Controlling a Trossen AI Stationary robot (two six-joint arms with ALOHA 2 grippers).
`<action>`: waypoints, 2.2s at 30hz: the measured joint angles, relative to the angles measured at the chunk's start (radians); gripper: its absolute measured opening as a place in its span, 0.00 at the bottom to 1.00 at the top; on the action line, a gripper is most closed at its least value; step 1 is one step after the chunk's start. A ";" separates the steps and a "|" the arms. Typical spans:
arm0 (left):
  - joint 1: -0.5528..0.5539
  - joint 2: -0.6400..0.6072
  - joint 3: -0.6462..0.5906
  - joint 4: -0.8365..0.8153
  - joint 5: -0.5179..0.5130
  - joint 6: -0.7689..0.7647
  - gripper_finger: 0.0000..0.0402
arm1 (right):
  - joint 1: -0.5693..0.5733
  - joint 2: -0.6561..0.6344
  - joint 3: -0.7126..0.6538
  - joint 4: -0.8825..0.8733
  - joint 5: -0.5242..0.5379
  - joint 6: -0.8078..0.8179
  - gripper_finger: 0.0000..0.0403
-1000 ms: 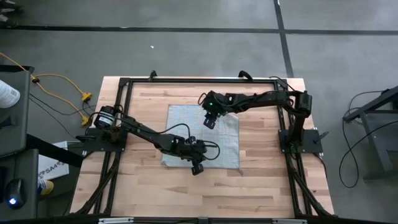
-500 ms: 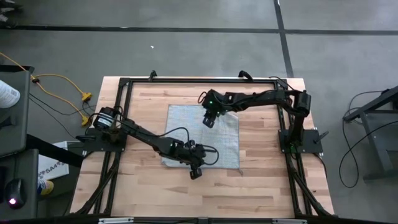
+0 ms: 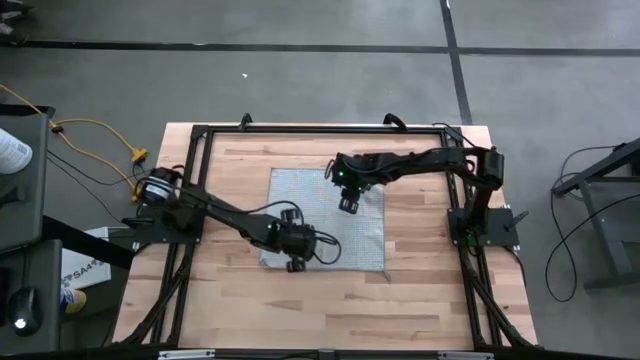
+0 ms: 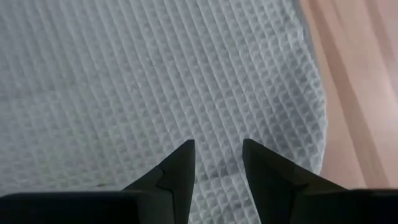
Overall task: Fold microfiber towels
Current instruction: Fold the gray microfiber towel
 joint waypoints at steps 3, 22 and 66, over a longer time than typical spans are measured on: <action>0.006 -0.034 -0.028 -0.036 -0.016 0.054 0.16 | 0.002 -0.006 0.000 -0.043 -0.005 0.009 0.32; 0.045 -0.365 -0.416 0.120 0.083 0.130 0.16 | 0.089 -0.135 -0.098 -0.154 -0.052 0.086 0.32; 0.311 -0.401 -0.521 0.142 0.326 0.341 0.16 | 0.229 -0.236 -0.304 -0.089 0.022 0.205 0.32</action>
